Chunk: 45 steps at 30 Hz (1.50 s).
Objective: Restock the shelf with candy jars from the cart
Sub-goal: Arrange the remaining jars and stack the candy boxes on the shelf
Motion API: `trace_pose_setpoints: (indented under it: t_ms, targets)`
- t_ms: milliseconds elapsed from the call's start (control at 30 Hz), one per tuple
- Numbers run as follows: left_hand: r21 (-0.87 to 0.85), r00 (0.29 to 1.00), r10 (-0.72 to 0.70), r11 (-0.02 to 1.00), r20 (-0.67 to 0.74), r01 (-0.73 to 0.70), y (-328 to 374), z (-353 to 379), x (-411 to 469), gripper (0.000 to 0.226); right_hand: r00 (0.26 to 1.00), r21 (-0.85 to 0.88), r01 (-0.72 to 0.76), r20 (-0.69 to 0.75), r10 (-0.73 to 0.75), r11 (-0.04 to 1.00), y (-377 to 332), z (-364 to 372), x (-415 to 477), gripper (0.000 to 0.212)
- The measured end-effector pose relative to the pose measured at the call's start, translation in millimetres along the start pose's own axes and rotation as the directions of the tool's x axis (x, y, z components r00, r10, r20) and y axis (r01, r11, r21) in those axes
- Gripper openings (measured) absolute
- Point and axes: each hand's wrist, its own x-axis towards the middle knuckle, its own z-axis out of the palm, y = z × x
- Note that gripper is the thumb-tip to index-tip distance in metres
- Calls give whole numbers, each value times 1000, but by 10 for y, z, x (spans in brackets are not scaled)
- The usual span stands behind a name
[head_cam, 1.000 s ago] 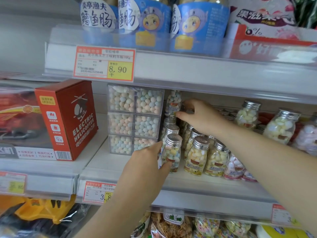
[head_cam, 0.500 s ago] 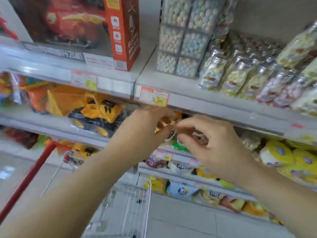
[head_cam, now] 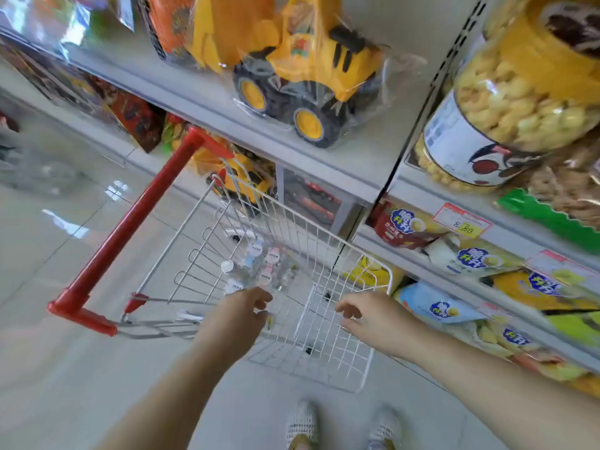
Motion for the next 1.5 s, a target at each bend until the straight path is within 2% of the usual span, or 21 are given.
trace_pose_setpoints:
  t_ms: [133, 333, 467, 600, 833, 933, 1133, 1233, 1333, 1433, 1500]
  targets:
    - [57, 997, -53, 997, 47, 51, -374, 194, 169, 30, 988, -142, -9, 149, 31, 990, -1, 330, 584, 33]
    - [185, 981, -88, 981, 172, 56, -653, 429, 521, 40, 964, -368, 53, 263, 49, 928, 3, 747, 1400, 47]
    - [257, 957, -126, 965, 260, 57, -749, 705, 843, 52, 953, -477, 195, 298, -51, 857, -17, 957, 1896, 54]
    - [362, 895, -192, 932, 403, 37, -723, 1045, 1234, 64, 948, -573, 291, 282, -149, 766, 62, 1087, 2310, 58]
    - [437, 849, -299, 895, 435, 91, -754, 1414, 1632, 50, 918, -703, 395, 287, -273, 592, 286, 1190, 2546, 47]
    - [479, 835, -343, 871, 430, 111, -806, 1500, 1715, 47, 924, -676, 380, 311, -224, 631, 403, 1201, 2562, 40]
    - [546, 869, -295, 837, 397, 35, -884, 1643, 1738, 40, 941, -642, 306, 318, -119, 703, 577, 1312, 2388, 47]
    - [495, 861, -261, 869, 436, 13, -883, 1522, 1684, 33, 951, -537, 221, 302, -59, 814, 574, 1241, 2292, 40]
    - [402, 850, -248, 914, 464, 47, -883, 1378, 1582, 30, 960, -441, 132, 281, -3, 888, 533, 1096, 2197, 41]
    - [313, 920, -221, 943, 323, 117, -831, 1169, 1473, 39, 967, -353, 60, 254, 34, 934, 474, 942, 2099, 40]
    - [311, 974, -181, 941, 134, 132, -773, 933, 1349, 42, 970, -275, 10, 238, 58, 961, 411, 845, 2025, 44]
